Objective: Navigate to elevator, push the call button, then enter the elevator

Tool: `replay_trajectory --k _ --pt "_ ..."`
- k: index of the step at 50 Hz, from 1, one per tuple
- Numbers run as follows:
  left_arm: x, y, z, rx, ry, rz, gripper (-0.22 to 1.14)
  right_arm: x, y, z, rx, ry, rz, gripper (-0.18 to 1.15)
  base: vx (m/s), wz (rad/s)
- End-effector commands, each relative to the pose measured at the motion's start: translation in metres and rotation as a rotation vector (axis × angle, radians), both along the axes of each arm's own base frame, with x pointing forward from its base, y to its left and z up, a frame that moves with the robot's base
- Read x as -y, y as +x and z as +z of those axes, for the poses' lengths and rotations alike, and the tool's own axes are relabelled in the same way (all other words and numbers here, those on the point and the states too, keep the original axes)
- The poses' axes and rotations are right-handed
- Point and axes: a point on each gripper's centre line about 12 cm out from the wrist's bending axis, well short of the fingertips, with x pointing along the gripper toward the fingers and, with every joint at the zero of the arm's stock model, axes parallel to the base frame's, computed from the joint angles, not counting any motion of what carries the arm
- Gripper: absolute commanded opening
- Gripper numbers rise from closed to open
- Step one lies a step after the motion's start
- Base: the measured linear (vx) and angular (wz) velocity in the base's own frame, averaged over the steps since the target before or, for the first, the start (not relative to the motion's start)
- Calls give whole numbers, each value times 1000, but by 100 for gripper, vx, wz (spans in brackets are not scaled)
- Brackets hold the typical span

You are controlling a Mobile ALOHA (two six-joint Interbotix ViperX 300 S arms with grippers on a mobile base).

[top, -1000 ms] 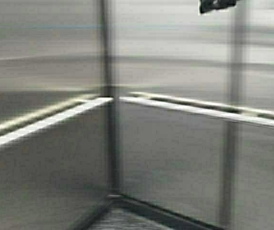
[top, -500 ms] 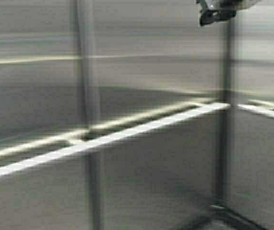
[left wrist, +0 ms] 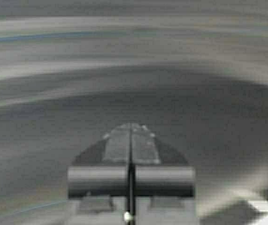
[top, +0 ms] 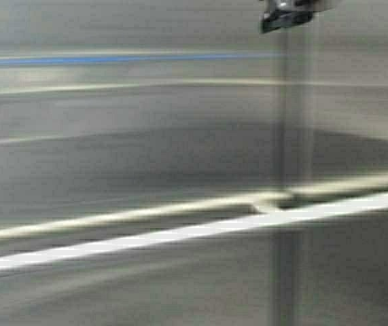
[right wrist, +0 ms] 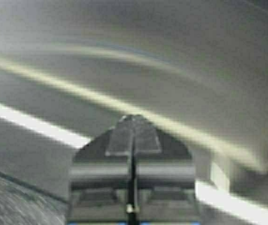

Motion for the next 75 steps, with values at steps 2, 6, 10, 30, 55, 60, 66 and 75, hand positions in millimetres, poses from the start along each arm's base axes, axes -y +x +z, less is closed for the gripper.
replay_trajectory --k 2,6,10,30,55,60,66,75 --pt "0 3 3 7 8 2 3 -2 1 13 30 23 4 6 11 75" --pt "0 3 5 14 16 3 3 -3 1 13 33 25 5 6 10 70" --pt "0 4 7 19 19 3 3 -4 3 19 47 33 6 6 9 67" --pt "0 2 17 61 5 -1 3 -2 0 10 27 16 6 6 8 61" --pt "-3 -8 14 59 -28 11 3 -4 0 9 33 31 22 6 9 63" --pt "-2 -7 12 49 -28 11 3 -5 -1 9 34 45 28 6 9 65" --pt "-2 -3 9 30 -17 14 3 -6 -2 7 30 52 30 6 9 69" --pt "-1 4 9 17 0 15 3 -7 2 1 3 58 20 6 8 62"
